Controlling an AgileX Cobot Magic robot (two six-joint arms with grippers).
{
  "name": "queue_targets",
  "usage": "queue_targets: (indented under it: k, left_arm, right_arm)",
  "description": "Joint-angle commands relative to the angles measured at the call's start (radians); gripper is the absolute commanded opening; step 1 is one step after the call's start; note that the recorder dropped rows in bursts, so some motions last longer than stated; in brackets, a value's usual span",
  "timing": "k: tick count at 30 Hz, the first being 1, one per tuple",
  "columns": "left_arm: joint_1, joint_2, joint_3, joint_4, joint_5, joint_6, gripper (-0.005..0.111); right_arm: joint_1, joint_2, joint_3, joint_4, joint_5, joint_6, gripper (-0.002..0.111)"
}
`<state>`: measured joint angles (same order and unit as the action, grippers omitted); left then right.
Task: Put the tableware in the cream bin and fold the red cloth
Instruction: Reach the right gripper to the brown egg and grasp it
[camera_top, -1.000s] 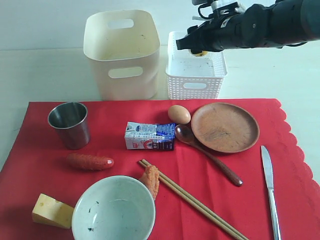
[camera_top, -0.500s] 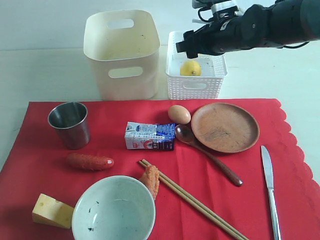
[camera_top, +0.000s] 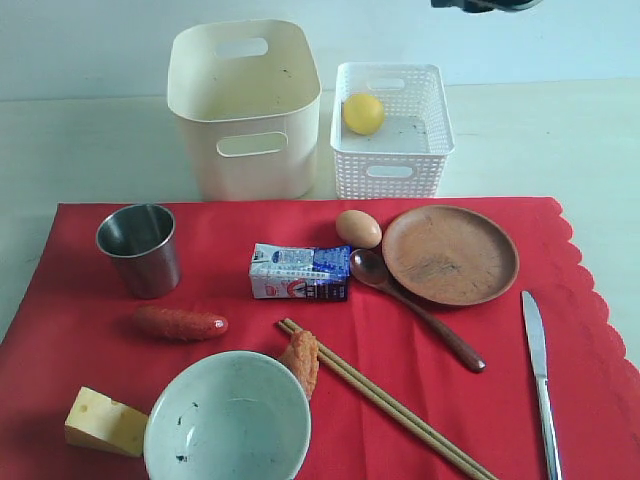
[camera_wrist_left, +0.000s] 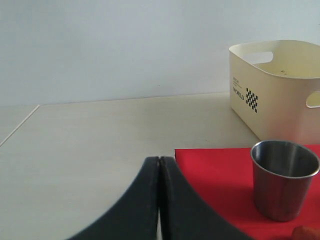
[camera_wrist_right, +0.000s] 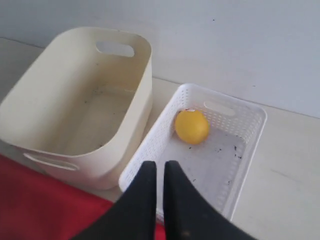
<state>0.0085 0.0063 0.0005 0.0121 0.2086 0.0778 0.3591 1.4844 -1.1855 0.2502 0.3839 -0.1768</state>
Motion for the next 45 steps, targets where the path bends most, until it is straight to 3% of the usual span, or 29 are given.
queue_targets:
  k: [1,6,11,21,26,30,33,36,45]
  left_arm:
    - [0.003,-0.006,-0.001,0.004,-0.007,-0.005,0.000]
    - [0.003,-0.006,-0.001,0.004,-0.007,-0.005,0.000]
    - [0.003,-0.006,-0.001,0.004,-0.007,-0.005,0.000]
    - [0.003,-0.006,-0.001,0.004,-0.007,-0.005,0.000]
    - [0.003,-0.006,-0.001,0.004,-0.007,-0.005,0.000]
    - [0.003,-0.006,-0.001,0.004,-0.007,-0.005,0.000]
    - [0.003,-0.006,-0.001,0.004,-0.007,-0.005,0.000]
    - [0.003,-0.006,-0.001,0.004,-0.007,-0.005,0.000]
    - [0.003,-0.006,-0.001,0.004,-0.007,-0.005,0.000]
  right_arm:
    - [0.035,-0.174,0.165,0.045,-0.020,-0.005,0.000]
    - [0.141,-0.338,0.436,0.087,-0.155,-0.010,0.000]
    - [0.257,-0.334,0.613,0.090,-0.327,-0.015,0.000]
    - [0.287,-0.048,0.657,0.135,-0.545,0.103,0.001]
    - [0.287,0.062,0.596,0.107,-0.596,0.079,0.016]
    - [0.269,0.153,0.491,0.090,-0.593,-0.032,0.039]
    - [0.243,0.232,0.400,0.090,-0.514,-0.072,0.050]
    - [0.210,0.314,0.306,0.086,-0.408,-0.120,0.051]
    - [0.140,0.456,0.156,0.086,-0.310,-0.118,0.051]
